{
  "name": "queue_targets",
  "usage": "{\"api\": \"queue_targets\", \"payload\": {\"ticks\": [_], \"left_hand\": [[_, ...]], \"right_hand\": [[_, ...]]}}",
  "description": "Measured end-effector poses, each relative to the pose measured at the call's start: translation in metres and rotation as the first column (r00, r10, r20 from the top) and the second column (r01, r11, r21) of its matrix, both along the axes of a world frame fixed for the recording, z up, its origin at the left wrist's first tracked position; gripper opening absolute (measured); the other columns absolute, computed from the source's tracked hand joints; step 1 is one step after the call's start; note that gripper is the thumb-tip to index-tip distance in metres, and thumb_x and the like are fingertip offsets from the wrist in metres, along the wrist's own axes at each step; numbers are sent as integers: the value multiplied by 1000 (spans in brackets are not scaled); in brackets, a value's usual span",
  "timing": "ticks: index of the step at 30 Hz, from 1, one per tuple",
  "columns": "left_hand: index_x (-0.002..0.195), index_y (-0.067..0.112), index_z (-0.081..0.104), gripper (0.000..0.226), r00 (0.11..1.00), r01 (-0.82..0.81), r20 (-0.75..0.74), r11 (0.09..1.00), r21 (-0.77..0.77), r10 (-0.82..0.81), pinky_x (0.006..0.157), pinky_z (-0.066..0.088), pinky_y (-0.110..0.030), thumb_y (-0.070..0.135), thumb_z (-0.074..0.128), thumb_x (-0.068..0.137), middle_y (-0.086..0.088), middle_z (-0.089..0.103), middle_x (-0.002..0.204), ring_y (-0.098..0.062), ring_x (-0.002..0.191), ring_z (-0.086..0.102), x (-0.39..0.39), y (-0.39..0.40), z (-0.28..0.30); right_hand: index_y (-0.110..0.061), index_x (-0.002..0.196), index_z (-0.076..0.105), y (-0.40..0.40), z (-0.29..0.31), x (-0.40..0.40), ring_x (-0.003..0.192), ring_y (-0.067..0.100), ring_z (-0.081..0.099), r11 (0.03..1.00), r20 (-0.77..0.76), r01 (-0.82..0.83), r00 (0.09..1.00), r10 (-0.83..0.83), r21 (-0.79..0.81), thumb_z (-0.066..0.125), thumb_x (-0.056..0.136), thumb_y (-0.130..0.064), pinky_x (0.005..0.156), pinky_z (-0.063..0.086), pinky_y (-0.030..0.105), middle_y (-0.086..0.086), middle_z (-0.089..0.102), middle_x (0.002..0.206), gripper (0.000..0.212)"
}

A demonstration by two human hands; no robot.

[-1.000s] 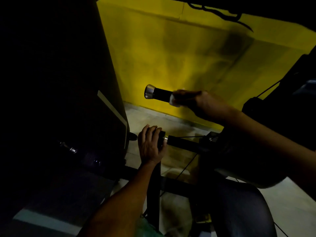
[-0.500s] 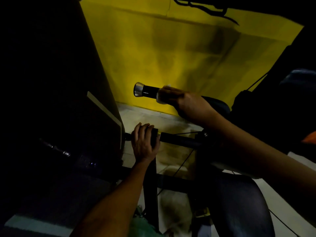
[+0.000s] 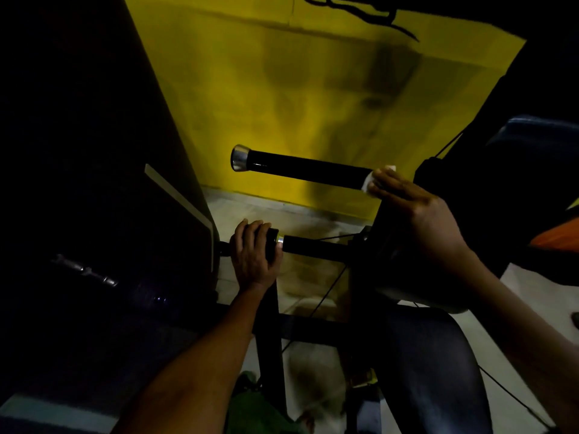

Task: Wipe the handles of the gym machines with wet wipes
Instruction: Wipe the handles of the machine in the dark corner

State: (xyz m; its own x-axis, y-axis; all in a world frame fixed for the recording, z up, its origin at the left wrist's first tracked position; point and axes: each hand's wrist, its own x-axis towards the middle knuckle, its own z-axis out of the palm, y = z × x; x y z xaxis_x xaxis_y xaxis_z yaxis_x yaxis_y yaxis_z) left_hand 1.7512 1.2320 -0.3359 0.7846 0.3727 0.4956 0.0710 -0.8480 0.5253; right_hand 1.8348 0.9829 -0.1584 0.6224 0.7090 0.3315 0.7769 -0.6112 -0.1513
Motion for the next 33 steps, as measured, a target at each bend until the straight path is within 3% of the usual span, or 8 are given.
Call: {"api": "queue_targets", "payload": {"ticks": [6, 9, 14, 19, 22, 26, 31, 33], "left_hand": [[112, 9, 60, 43, 1000, 15, -8, 1000, -6, -15, 99, 32, -39, 40, 42, 87, -14, 60, 114, -31, 122, 39, 0, 0, 2], [113, 10, 58, 43, 1000, 22, -4, 1000, -2, -22, 99, 32, -39, 39, 42, 87, -15, 60, 114, -31, 122, 38, -1, 1, 2], [110, 4, 64, 48, 999, 21, -29, 1000, 0, -21, 99, 33, -40, 40, 40, 87, -16, 60, 114, -31, 122, 38, -2, 0, 6], [109, 3, 63, 47, 1000, 29, -10, 1000, 1, -29, 100, 33, -40, 38, 41, 87, -16, 60, 113, -33, 120, 40, -1, 1, 5], [109, 3, 63, 46, 1000, 30, -1, 1000, -7, -30, 100, 32, -40, 38, 42, 88, -16, 60, 112, -34, 120, 40, 0, 2, 3], [110, 3, 63, 47, 1000, 20, -9, 1000, -8, -20, 100, 33, -41, 39, 41, 88, -16, 60, 113, -33, 121, 39, 1, 1, 1], [109, 4, 61, 43, 1000, 11, 17, 1000, 6, -11, 100, 33, -42, 38, 43, 89, -15, 59, 113, -33, 120, 40, 1, 0, -1], [109, 5, 60, 42, 1000, 6, 30, 1000, 14, -7, 100, 33, -41, 38, 43, 90, -14, 59, 114, -34, 120, 41, 1, 0, -2]], "right_hand": [[2, 112, 66, 41, -7, -1, 111, 40, 58, 999, 329, -28, 944, 36, -30, 47, 84, 0, 97, 41, 46, 22, 61, 120, 33], [1, 117, 63, 32, -14, 5, 117, 39, 54, 993, 289, -61, 953, 87, -99, 40, 91, -8, 101, 39, 48, 21, 57, 127, 35], [1, 125, 56, -1, -24, -7, 131, 32, 41, 985, 91, 75, 992, -90, 152, 48, 92, -7, 112, 29, 36, 20, 46, 138, 36], [4, 124, 56, 8, -60, -39, 125, 35, 45, 824, -54, 372, 920, -387, 428, 49, 88, 2, 110, 27, 19, 26, 45, 136, 37], [4, 122, 57, 13, -77, -56, 118, 37, 52, 753, -141, 480, 871, -471, 450, 54, 81, 9, 101, 40, 31, 27, 49, 131, 41], [3, 114, 63, 12, -59, -55, 108, 29, 58, 720, -34, 452, 858, -513, 526, 61, 80, 7, 95, 41, 24, 27, 59, 120, 34], [1, 120, 61, 28, -41, -19, 110, 37, 59, 728, -9, 453, 852, -524, 514, 52, 87, -1, 89, 50, 42, 25, 57, 123, 34], [3, 123, 57, 28, -54, -22, 112, 35, 58, 733, 5, 459, 846, -533, 502, 45, 88, -2, 92, 46, 38, 25, 56, 125, 38]]}}
